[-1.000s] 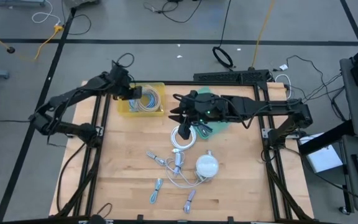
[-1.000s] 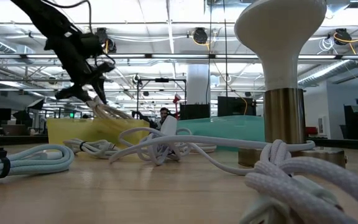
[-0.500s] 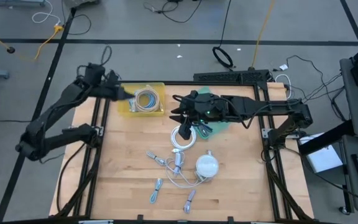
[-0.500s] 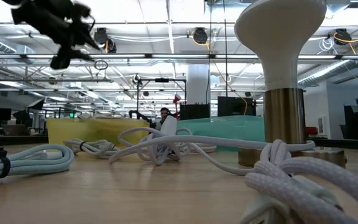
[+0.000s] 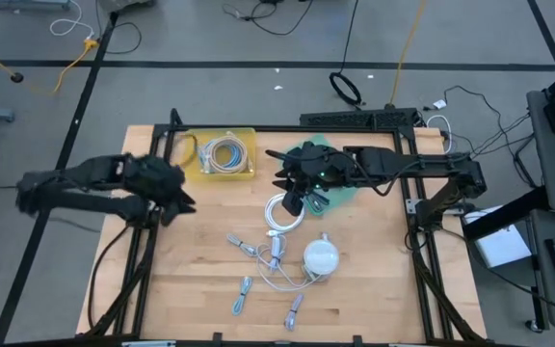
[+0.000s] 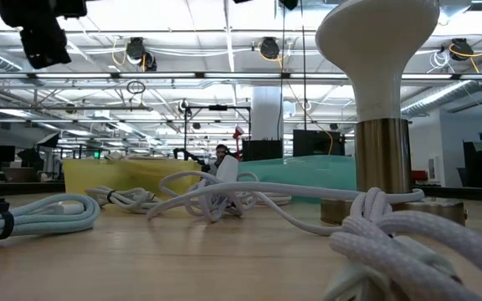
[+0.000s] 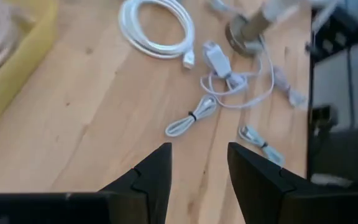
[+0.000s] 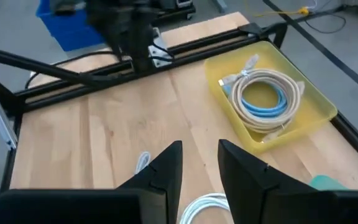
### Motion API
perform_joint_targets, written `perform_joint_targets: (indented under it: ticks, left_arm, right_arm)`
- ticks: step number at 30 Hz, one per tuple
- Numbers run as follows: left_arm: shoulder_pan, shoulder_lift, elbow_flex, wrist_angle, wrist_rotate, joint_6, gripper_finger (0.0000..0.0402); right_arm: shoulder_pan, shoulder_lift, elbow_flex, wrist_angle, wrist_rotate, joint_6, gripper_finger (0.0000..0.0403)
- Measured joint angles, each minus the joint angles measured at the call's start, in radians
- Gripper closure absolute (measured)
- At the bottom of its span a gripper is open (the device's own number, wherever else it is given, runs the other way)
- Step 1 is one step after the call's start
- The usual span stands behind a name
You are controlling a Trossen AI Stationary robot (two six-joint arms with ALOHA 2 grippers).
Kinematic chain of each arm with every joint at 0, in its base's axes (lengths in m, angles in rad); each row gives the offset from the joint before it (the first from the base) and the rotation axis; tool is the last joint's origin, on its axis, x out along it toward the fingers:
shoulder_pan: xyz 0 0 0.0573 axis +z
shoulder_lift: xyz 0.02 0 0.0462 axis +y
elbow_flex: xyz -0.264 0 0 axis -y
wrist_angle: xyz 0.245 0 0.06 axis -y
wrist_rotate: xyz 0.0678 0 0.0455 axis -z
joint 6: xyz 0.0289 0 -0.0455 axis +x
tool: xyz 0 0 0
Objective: Pick & Place USB Port
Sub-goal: Put the white charger cable into the green bin
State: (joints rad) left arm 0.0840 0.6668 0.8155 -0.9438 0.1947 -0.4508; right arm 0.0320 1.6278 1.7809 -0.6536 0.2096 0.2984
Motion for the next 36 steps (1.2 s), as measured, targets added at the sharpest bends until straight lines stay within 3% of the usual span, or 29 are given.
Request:
perform_joint_targets:
  ticks: [6, 12, 16, 26, 30, 33, 36]
  left_arm:
    - [-0.208, 0.229, -0.019, 0.181, -0.140, -0.002, 0.0243]
    - [-0.305, 0.531, -0.008, 0.309, -0.151, 0.102, 0.0243]
    - [-0.345, 0.666, 0.021, 0.318, -0.158, 0.177, 0.0243]
    - [-0.391, 0.802, 0.046, 0.443, -0.214, 0.337, 0.0243]
    - [-0.385, 0.834, 0.047, 0.458, -0.289, 0.344, 0.0243]
    - [-0.376, 0.858, 0.046, 0.459, -0.333, 0.352, 0.0243]
    - [-0.357, 0.895, 0.046, 0.460, -0.306, 0.364, 0.0243]
  right_arm:
    - [-0.021, -0.026, 0.001, -0.055, 0.005, 0.007, 0.0308]
    - [-0.031, -0.068, -0.047, -0.082, 0.031, 0.033, 0.0308]
    - [-0.031, -0.105, -0.104, -0.079, 0.032, 0.067, 0.0309]
    - [-0.030, -0.255, -0.347, 0.047, 0.022, 0.214, 0.0309]
    - [-0.030, -0.337, -0.443, 0.137, 0.024, 0.258, 0.0309]
    - [-0.027, -0.374, -0.482, 0.170, 0.025, 0.246, 0.0309]
    - [-0.024, -0.397, -0.490, 0.170, 0.024, 0.229, 0.0309]
